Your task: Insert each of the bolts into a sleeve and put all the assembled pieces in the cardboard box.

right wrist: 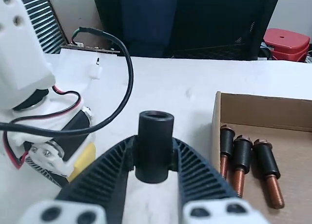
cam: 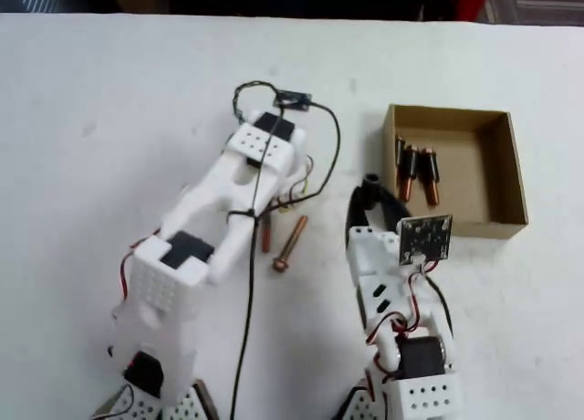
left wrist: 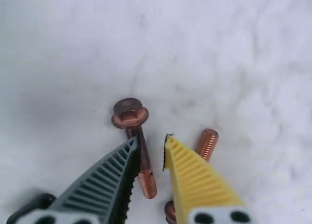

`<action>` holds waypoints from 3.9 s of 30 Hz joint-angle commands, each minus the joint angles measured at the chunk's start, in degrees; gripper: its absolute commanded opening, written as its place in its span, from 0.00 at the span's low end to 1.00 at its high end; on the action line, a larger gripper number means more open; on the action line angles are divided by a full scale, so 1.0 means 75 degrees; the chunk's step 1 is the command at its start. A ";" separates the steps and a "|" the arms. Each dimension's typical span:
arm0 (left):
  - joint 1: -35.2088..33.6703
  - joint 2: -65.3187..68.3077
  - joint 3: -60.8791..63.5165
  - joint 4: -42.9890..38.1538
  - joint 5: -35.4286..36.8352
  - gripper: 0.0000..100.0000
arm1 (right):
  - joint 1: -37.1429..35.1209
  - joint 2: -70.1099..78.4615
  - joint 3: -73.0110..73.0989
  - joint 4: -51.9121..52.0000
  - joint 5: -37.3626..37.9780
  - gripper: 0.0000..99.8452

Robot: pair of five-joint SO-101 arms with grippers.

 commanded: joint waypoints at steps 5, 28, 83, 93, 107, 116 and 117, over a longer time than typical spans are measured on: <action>-0.0252 -0.0076 -0.0316 -0.0035 0.0094 0.15 | 0.0088 -0.0088 0.0070 -0.0018 -0.0023 0.02; -0.0393 0.0252 0.0457 -0.1160 0.0457 0.09 | 0.0088 -0.0088 0.0070 0.0041 -0.0070 0.02; -0.1342 -0.7238 0.2239 0.2766 -0.1899 0.02 | -0.3616 -0.0088 0.0070 0.0334 -0.0012 0.02; -0.1330 -0.9934 0.4700 0.1559 -0.2567 0.02 | -0.4390 -0.0088 0.0035 -0.0615 -0.0012 0.02; -0.1260 -1.3697 0.7385 -0.2051 -0.2532 0.02 | -0.4390 -0.0076 0.0059 -0.0897 -0.0082 0.02; -0.1260 -1.4752 0.8580 -0.4325 -0.2520 0.02 | -0.4390 -0.0076 0.0059 -0.0908 -0.0082 0.02; -0.1248 -1.4752 0.8592 -0.4536 -0.2520 0.02 | -0.4390 -0.0076 0.0059 -0.0944 -0.0082 0.02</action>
